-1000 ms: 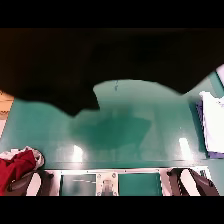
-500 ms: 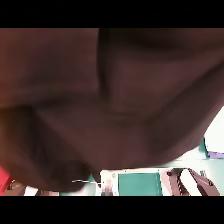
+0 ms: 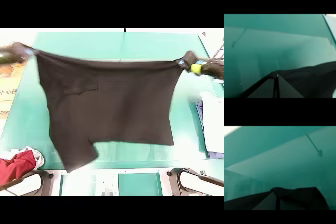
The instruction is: Fold the shirts.
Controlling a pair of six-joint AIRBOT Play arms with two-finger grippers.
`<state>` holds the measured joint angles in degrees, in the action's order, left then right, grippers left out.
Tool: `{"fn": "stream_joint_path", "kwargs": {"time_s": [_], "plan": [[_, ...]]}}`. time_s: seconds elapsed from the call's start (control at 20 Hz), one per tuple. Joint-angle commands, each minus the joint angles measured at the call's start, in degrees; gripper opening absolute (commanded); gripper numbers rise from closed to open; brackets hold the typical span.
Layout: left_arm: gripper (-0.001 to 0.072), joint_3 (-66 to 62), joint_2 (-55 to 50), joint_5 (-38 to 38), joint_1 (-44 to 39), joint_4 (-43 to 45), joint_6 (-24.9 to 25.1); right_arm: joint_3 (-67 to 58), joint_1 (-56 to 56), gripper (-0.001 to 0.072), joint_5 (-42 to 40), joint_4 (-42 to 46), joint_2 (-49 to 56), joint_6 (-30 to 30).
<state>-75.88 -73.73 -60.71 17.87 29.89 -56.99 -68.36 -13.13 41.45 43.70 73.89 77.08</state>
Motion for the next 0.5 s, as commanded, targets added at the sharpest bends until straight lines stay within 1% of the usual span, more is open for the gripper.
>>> {"fn": "stream_joint_path", "kwargs": {"time_s": [0.0, 0.1, 0.2, 0.3, 0.45], "plan": [[0.0027, 2.43, -11.91, 13.2, -5.81, -1.66, 2.84, -3.48, 2.23, 0.0019, -5.97, -0.68, 15.78, -1.27], [0.0027, 2.43, -14.75, 20.61, -7.13, -1.68, 2.82, -8.35, 1.97, 0.0019, -5.88, -0.68, 22.29, -1.29], [0.0027, 2.4, -15.82, 24.74, -7.1, -1.97, 2.8, -13.11, 1.97, 0.0019, -5.86, -0.68, 26.71, -1.29], [0.0027, 2.1, -16.02, 26.4, -7.1, -2.03, 2.89, -17.44, 2.01, 0.0019, -5.62, -0.68, 29.35, -1.27], [0.0027, 0.85, -16.02, 25.68, -6.84, -0.72, 3.06, -21.05, 1.57, 0.0019, -3.72, -0.44, 29.97, -1.29]]}}
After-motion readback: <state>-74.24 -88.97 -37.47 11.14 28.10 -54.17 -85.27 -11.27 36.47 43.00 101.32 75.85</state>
